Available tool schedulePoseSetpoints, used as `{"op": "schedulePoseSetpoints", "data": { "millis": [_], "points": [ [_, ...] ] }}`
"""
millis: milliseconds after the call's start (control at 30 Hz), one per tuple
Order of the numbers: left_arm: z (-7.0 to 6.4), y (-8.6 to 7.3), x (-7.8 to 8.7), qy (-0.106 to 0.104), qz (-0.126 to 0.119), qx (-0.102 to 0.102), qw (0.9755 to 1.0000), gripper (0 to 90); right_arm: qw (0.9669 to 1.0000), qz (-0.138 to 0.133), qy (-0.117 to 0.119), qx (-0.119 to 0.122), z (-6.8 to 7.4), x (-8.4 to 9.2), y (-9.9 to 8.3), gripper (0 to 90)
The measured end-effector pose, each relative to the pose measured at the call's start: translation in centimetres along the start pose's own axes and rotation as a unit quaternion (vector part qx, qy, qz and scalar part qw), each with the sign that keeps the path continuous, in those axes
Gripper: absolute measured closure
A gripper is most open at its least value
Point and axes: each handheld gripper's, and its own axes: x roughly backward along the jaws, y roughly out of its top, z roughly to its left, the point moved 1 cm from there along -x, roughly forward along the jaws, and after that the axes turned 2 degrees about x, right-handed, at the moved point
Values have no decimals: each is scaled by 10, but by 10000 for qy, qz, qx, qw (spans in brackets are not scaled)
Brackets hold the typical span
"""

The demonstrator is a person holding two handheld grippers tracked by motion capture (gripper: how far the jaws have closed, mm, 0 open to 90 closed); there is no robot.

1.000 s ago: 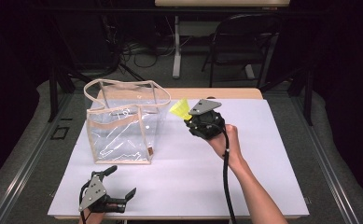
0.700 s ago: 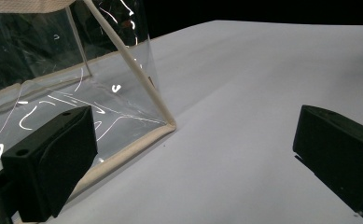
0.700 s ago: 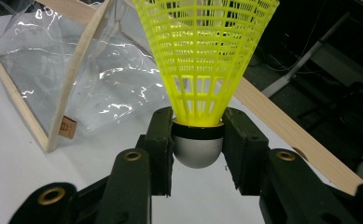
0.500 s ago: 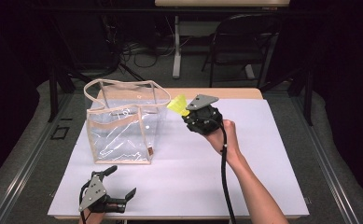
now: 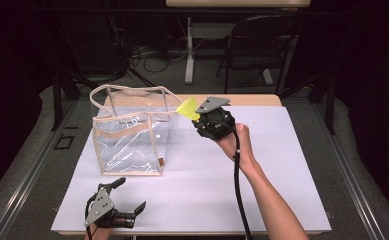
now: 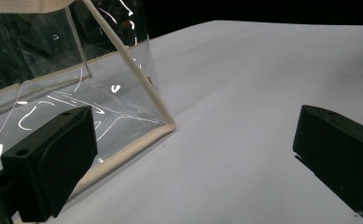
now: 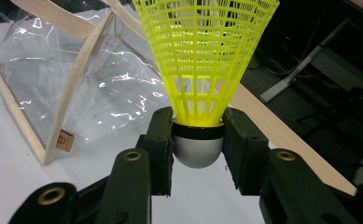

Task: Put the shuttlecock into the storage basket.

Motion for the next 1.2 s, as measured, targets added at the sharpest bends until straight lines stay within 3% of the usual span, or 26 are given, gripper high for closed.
{"op": "schedulePoseSetpoints", "data": {
  "millis": [1200],
  "points": [
    [0, 0, 0, -5, -24, 14, 10000, 0, 9998, 4, -30, 212, -2, -13, 44, 648]
  ]
}}
